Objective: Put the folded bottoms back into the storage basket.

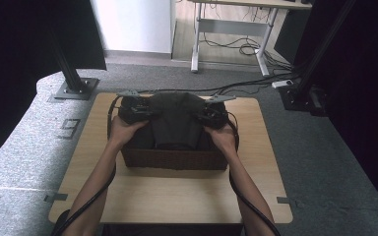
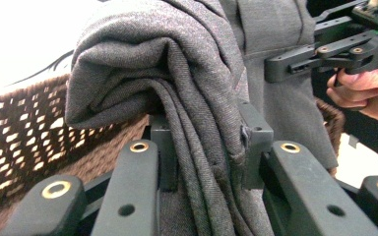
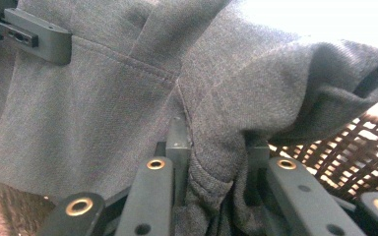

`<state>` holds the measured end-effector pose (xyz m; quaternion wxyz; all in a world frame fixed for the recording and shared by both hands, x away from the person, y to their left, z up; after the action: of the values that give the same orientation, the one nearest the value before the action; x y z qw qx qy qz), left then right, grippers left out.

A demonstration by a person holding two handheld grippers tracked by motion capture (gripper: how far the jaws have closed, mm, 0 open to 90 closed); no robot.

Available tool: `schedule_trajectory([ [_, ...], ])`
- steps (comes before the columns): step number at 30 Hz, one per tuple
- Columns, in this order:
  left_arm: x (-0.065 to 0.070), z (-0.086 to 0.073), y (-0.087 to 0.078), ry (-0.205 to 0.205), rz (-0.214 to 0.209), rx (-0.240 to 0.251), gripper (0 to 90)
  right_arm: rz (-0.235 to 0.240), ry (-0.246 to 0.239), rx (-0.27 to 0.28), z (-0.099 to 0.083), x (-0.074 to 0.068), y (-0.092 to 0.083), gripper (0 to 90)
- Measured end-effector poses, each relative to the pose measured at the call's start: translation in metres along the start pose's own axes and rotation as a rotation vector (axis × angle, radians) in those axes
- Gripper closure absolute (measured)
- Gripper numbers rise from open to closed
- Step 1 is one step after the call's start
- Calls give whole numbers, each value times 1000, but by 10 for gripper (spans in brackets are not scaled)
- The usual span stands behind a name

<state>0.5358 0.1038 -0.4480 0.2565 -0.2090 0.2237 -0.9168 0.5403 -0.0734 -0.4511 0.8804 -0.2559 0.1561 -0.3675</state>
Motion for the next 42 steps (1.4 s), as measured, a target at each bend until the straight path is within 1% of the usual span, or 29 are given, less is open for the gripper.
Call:
schedule_trajectory([
  [2, -2, -4, 3, -4, 11, -22, 677, 1, 9, -14, -5, 0, 5, 726],
  [6, -3, -8, 12, -10, 17, -54, 676, 5, 32, -33, -15, 5, 10, 726],
  [8, -1, -9, 18, -15, 15, -69, 676, 7, 42, -43, -20, 8, 9, 726],
  [12, 4, -9, 32, -23, 11, -93, 676, -8, 63, -62, -27, 17, 4, 725],
  [14, 7, -9, 38, -22, 13, -107, 675, -14, 74, -74, -31, 22, 1, 724],
  [17, 9, -11, 44, -31, 19, -120, 675, -17, 90, -91, -36, 28, -1, 723],
  [20, 3, -16, 46, -46, 45, -148, 674, -19, 97, -114, -39, 30, 4, 722],
  [24, -7, -24, 42, -57, 95, -191, 676, -22, 98, -150, -39, 25, 15, 720],
  [29, -15, -30, 40, -76, 135, -224, 674, -34, 103, -202, -38, 22, 29, 714],
  [31, -18, -33, 42, -79, 163, -246, 666, -43, 112, -223, -39, 24, 33, 706],
  [32, -20, -35, 44, -73, 183, -271, 654, -49, 118, -233, -40, 25, 35, 695],
  [34, -26, -37, 46, -42, 254, -305, 606, -66, 120, -259, -42, 29, 39, 644],
  [35, -28, -38, 46, -34, 289, -321, 572, -77, 120, -265, -44, 32, 40, 605],
  [36, -32, -39, 46, -23, 328, -342, 517, -98, 121, -264, -44, 35, 40, 540],
  [38, -37, -39, 44, 13, 394, -361, 432, -143, 118, -253, -42, 42, 39, 435],
  [39, -40, -40, 42, 22, 424, -368, 404, -156, 120, -249, -41, 45, 38, 410],
  [41, -46, -39, 36, 21, 496, -370, 346, -173, 116, -244, -40, 50, 33, 379],
  [42, -48, -37, 33, 16, 506, -363, 332, -177, 116, -232, -39, 52, 31, 369],
])
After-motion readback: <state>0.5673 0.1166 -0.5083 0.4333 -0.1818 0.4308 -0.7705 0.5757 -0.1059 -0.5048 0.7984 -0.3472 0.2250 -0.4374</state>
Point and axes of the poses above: each handheld gripper's, and its own axes: y roughly forward along the jaws, z roughly out of its top, x roughly to its right, the point moved 10 cm from there along y, roughly forward along the jaws, and after that the axes turned 4 degrees about -x, right-handed, at the moved point
